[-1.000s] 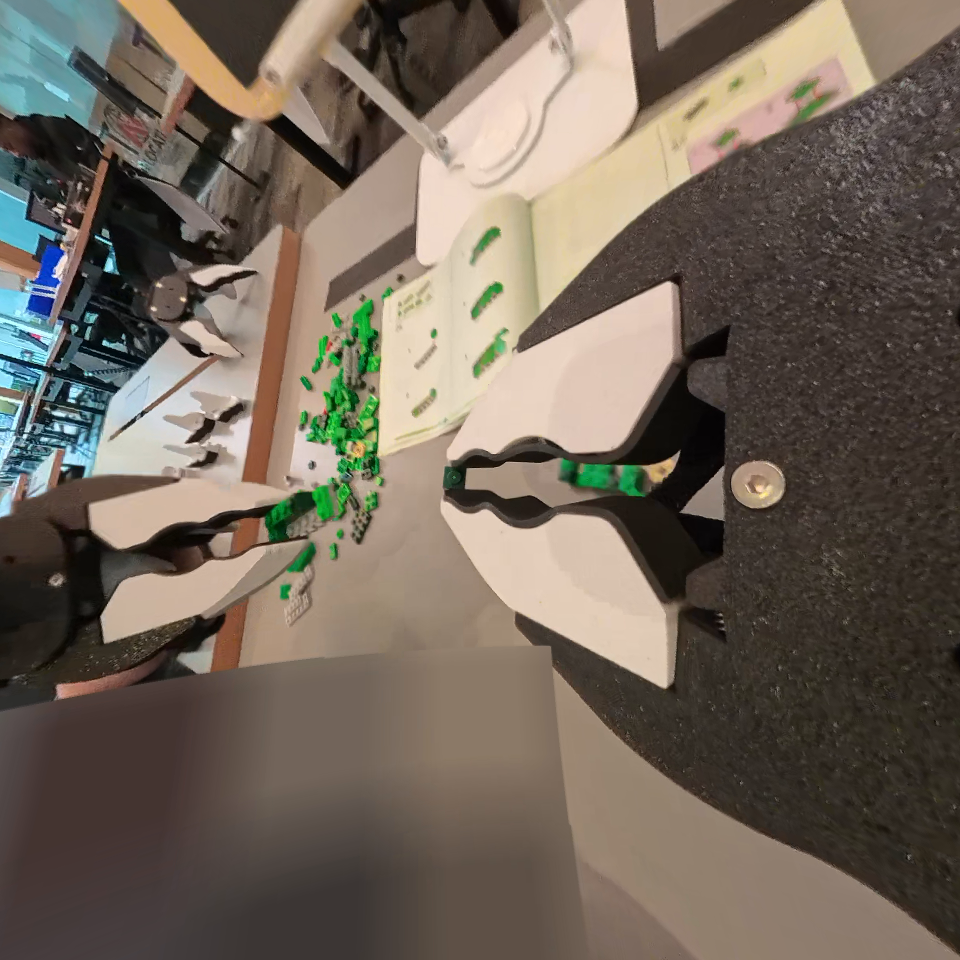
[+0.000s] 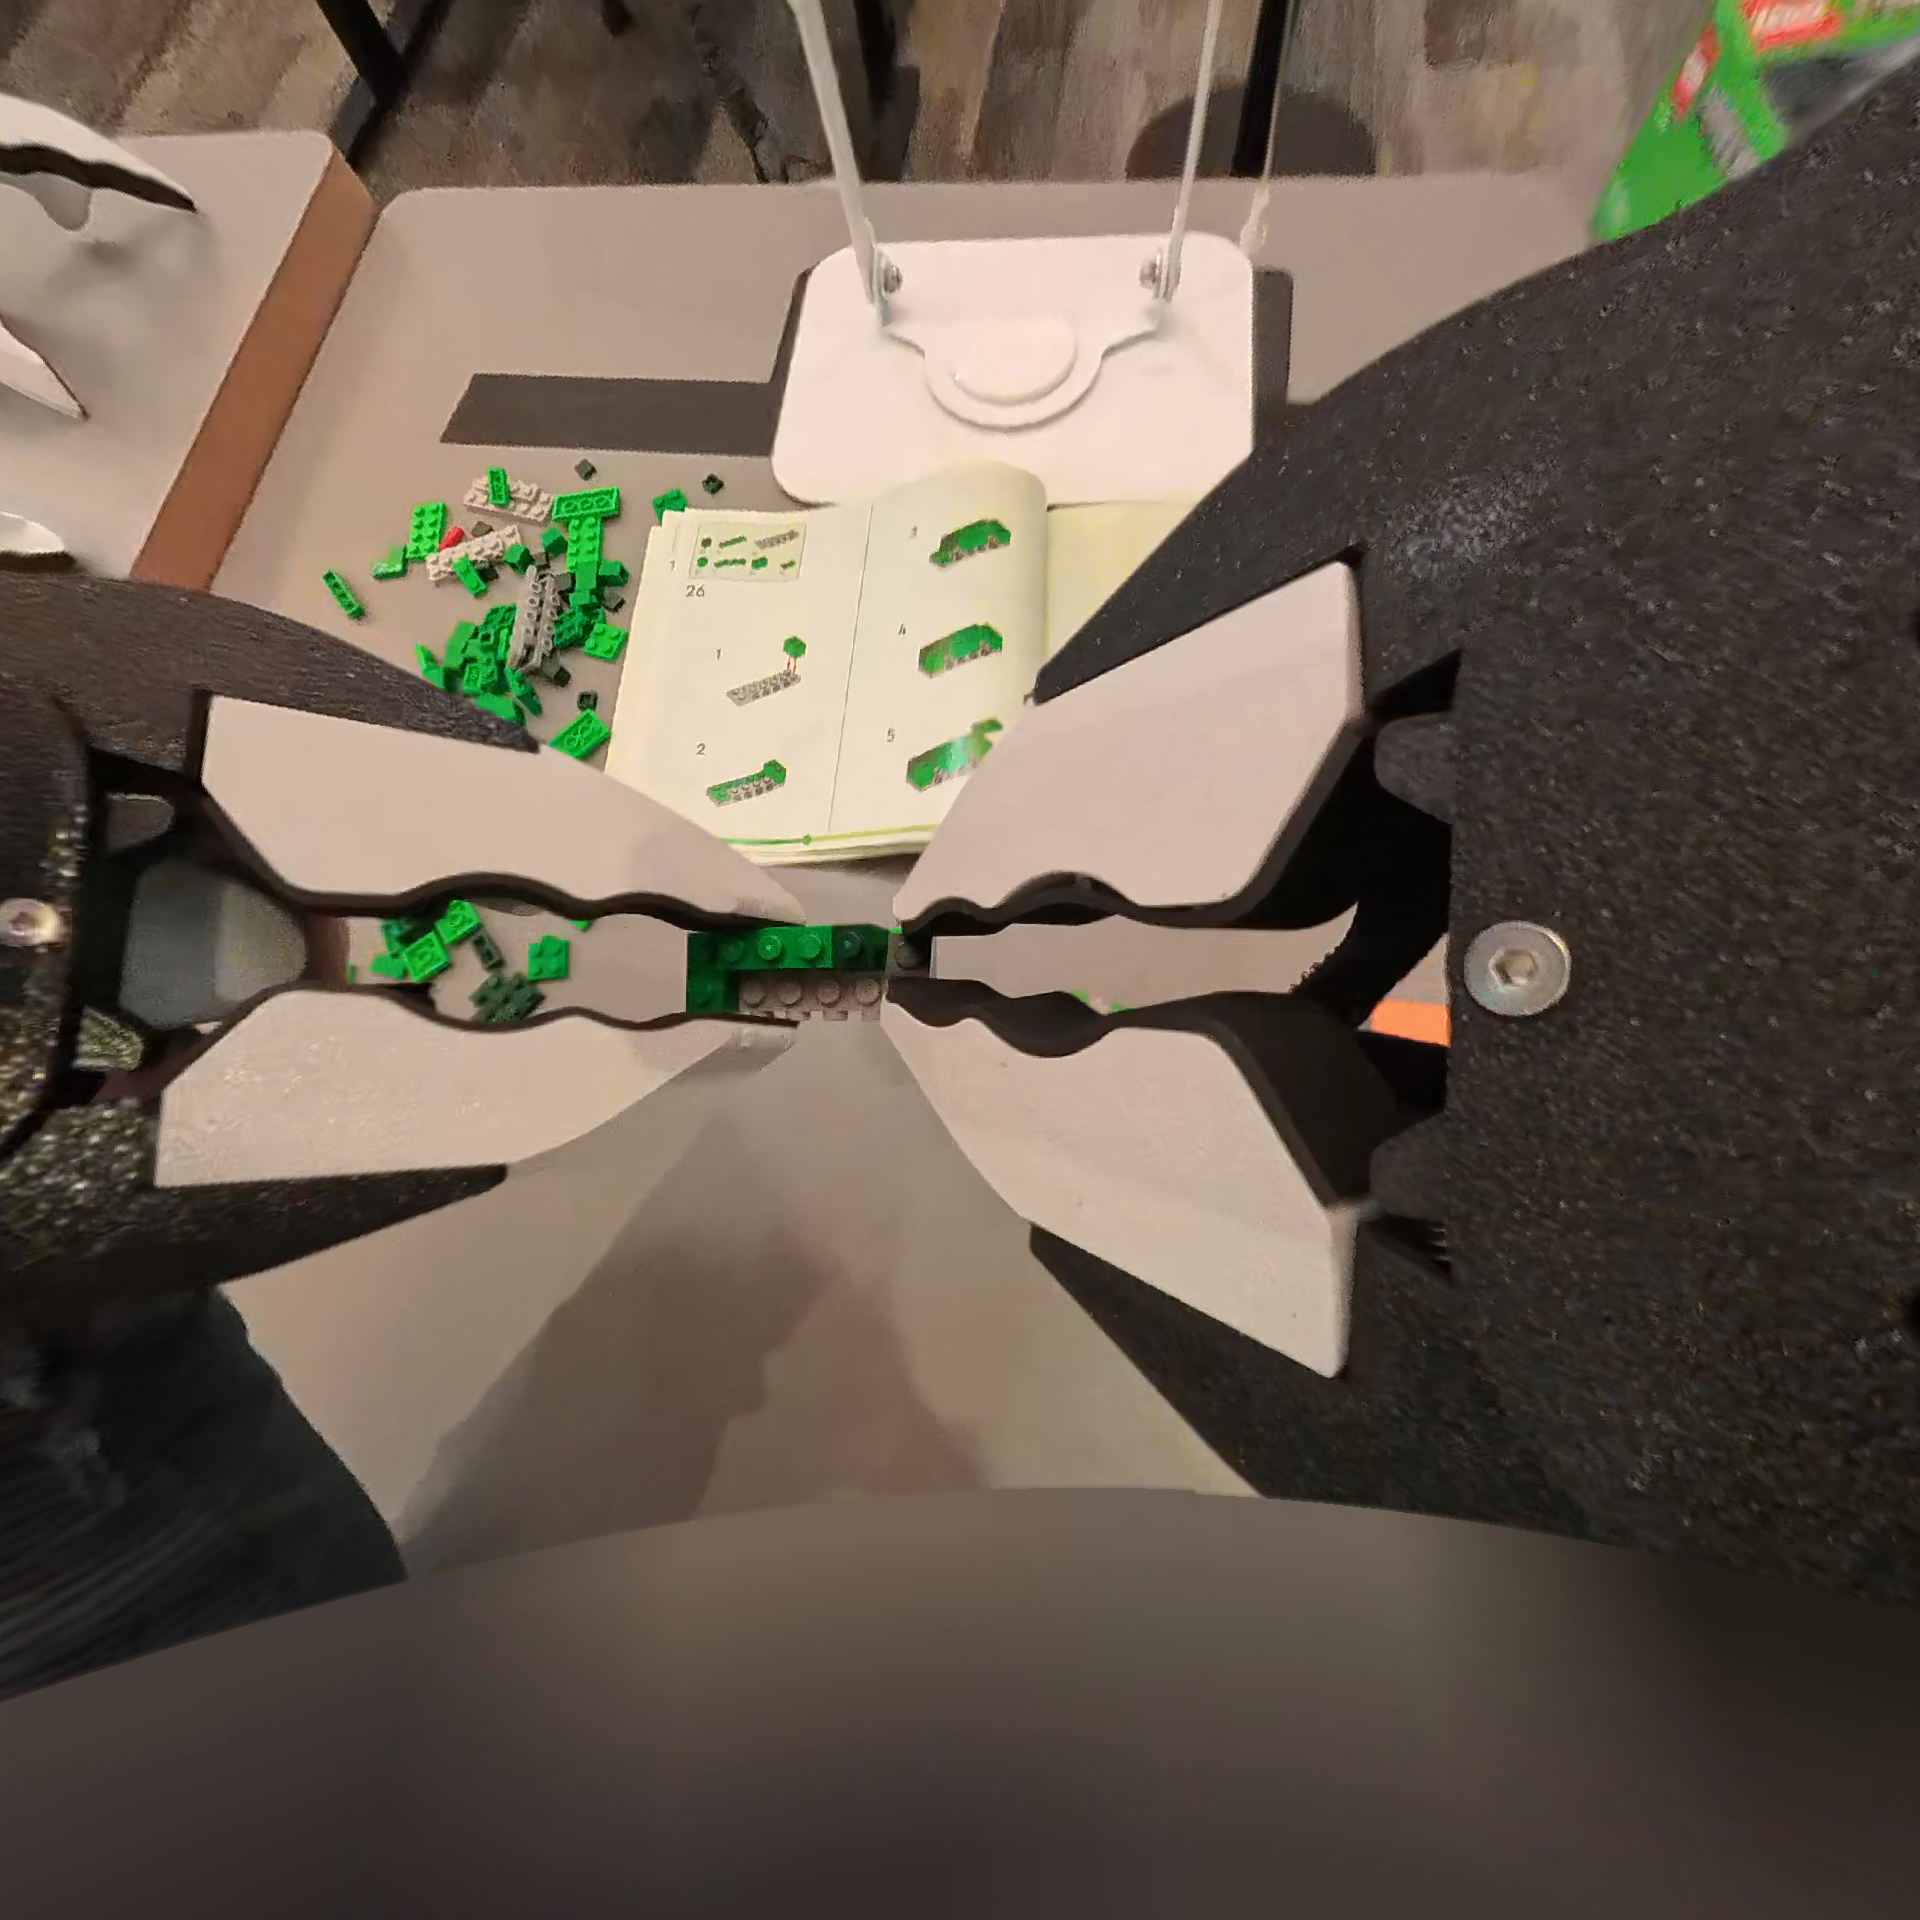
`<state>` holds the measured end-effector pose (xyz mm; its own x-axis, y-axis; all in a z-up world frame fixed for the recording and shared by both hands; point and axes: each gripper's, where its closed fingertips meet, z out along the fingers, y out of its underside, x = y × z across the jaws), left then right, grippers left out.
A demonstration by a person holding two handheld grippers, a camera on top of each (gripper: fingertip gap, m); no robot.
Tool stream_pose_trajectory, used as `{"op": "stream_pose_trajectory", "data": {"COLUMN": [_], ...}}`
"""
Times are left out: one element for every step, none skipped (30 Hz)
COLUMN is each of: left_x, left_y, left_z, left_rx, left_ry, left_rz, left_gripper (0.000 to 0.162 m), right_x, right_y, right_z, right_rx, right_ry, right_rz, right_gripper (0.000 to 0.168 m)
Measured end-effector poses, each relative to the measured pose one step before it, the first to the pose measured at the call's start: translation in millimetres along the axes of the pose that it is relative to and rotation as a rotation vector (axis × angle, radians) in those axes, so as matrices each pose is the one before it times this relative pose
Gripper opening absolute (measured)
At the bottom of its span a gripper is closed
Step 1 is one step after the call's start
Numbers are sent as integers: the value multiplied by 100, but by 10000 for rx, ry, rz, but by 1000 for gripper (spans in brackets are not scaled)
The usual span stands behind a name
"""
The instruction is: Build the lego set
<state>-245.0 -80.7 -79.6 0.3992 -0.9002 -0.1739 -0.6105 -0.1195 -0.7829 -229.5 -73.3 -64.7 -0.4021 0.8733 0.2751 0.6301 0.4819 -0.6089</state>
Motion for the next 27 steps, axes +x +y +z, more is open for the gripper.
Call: {"op": "stream_pose_trajectory", "data": {"left_x": [-139, -126, -112, -83, -68, -37, -13, -20, -33, -3, 7, 21, 65, -9, -3, 19, 29, -1, -19, -18, -12, -14, -23, -26, -9, -18, -13], "left_y": [-356, -360, -276, -98, -99, -97, -63, 8, 7, -8, -11, -29, -102, -26, 28, 47, -1, 15, 7, -6, 3, -20, -26, -29, -32, -16, -10], "left_z": [-160, -194, -204, -164, -168, -168, -171, -121, -94, -72, -29, -21, -10, 18, 22, 30, 18, 10, -13, -15, -20, -17, -14, -23, -24, -15, -13], "left_rx": [296, 266, 201, 80, 76, 82, 44, 3, 4, 22, 16, 22, 55, -2, -39, -37, -12, -13, 2, 10, 21, 28, 33, 32, 28, 21, 9], "left_ry": [-24, -49, -56, -53, -49, -34, -14, -25, -22, 3, 4, 21, 48, -14, -12, 6, 17, -7, -8, -3, 9, 4, -5, 3, -3, -1, -11], "left_rz": [-65, -23, -19, -40, -23, -14, -25, 3, -2, -9, 14, -1, -3, 21, 21, 10, -3, 3, 0, -13, -27, -17, -21, -24, -9, -17, -17], "left_gripper": [17, 17, 17, 17, 17, 17, 17, 17, 17, 16, 17, 17, 17, 17, 17, 17, 17, 17, 17, 17, 17, 17, 17, 17, 17, 17, 17], "right_x": [358, 333, 146, 46, -84, 20, 193, 121, 29, 70, 47, 6, -10, -15, -6, -29, -31, 13, 22, 22, 21, 22, 52, 22, 30, 13, 41], "right_y": [-216, -72, -4, -241, -273, -166, -92, -33, -62, -84, -45, -110, -119, -49, 55, 16, 0, 12, -13, 2, -20, 3, -18, -29, -37, -24, -21], "right_z": [-346, -246, -167, -149, -104, -81, -41, -7, 1, 6, 19, 27, 28, 40, 61, 59, 35, 29, 10, 14, -9, -12, -27, -28, -20, -14, -2], "right_rx": [-204, -294, -314, -116, -30, -54, -69, -81, -57, -35, -59, -14, 2, -57, -121, -103, -83, -88, -64, -68, -56, -71, -60, -56, -56, -64, -64], "right_ry": [-41, -104, -241, -255, -300, -215, -41, -53, -74, -27, -32, -34, -35, -31, 0, 6, 4, 31, 48, 52, 53, 54, 75, 64, 65, 52, 62], "right_rz": [-256, -199, -142, -164, -143, -43, -10, 1, 3, 4, 26, -5, -1, 34, 1, -14, 2, -1, -28, -13, -10, -11, -28, -36, -19, -2, -10], "right_gripper": [7, 7, 8, 8, 8, 8, 7, 7, 8, 8, 8, 8, 8, 8, 8, 8, 8, 8, 8, 8, 8, 8, 8, 8, 8, 8, 8]}}
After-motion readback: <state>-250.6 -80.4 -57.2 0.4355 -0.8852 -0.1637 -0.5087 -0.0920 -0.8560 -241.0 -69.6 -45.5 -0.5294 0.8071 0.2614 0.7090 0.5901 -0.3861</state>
